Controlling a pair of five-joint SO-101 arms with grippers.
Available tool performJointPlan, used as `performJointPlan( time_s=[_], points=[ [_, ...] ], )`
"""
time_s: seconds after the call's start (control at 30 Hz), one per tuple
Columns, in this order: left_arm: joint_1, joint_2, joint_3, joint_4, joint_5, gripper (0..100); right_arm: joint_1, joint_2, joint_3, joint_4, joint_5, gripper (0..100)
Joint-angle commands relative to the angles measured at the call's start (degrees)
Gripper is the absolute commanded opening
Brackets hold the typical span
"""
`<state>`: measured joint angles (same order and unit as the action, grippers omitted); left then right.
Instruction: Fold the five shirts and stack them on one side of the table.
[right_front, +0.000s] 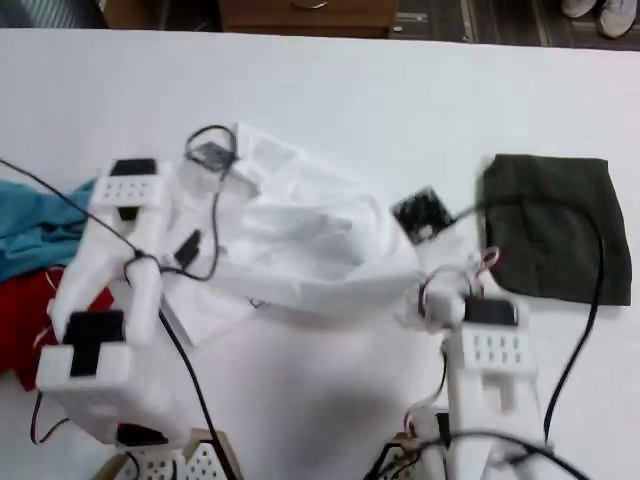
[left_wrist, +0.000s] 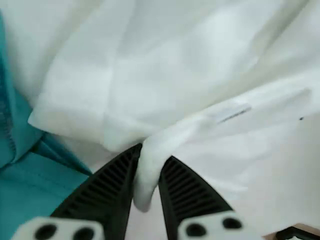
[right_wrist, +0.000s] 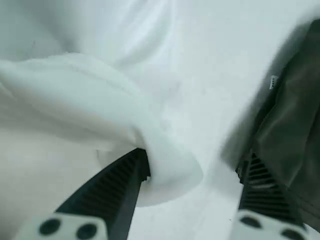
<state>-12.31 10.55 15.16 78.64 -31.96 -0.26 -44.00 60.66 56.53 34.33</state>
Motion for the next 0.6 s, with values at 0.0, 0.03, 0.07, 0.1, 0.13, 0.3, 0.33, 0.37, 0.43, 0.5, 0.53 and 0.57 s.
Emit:
performJointPlan(
  time_s=[0.0, 0.03, 0.07, 0.1, 0.13, 0.3, 0.33, 0.37, 0.43, 0.5, 0.53, 0.57],
  points=[
    [-5.9, 5.5, -5.2, 0.1, 1.3, 2, 0.3, 14.7, -15.3, 7.1, 1.2, 28.9],
    [-6.9, 6.9, -5.6, -1.2, 1.5, 2, 0.3, 17.5, -18.8, 10.8, 2.7, 28.9],
    [-7.5, 8.0, -5.8, -2.6, 1.4, 2, -0.1, 19.7, -22.0, 14.6, 4.7, 28.9],
    [-7.6, 9.1, -5.8, -4.2, 1.3, 2, -1.0, 21.7, -25.0, 18.6, 7.1, 28.9],
    [-7.6, 9.8, -5.7, -5.6, 1.3, 2, -1.9, 23.2, -27.5, 22.4, 9.9, 28.8],
    [-7.4, 10.5, -5.6, -11.9, 4.0, 2, -3.7, 25.3, -35.4, 30.6, 19.0, 28.8],
    [-7.6, 10.5, -5.7, -13.6, 5.5, 2, -3.8, 25.4, -36.5, 30.5, 19.6, 28.7],
    [-7.8, 10.5, -5.7, -15.4, 6.6, 2, -4.0, 25.4, -37.6, 29.9, 19.5, 28.7],
    [-9.1, 10.6, -5.7, -17.9, 8.8, 2, -4.2, 25.3, -39.9, 29.0, 19.4, 28.7],
    [-10.2, 10.7, -5.8, -19.3, 10.4, 2, -5.1, 24.9, -41.7, 29.8, 18.2, 28.7],
    [-10.8, 10.7, -5.9, -20.0, 11.1, 2, -5.7, 24.9, -42.0, 30.5, 17.1, 28.7],
    [-10.9, 10.8, -5.9, -20.4, 12.0, 2, -6.6, 25.4, -42.0, 30.8, 16.0, 28.7]
  ],
)
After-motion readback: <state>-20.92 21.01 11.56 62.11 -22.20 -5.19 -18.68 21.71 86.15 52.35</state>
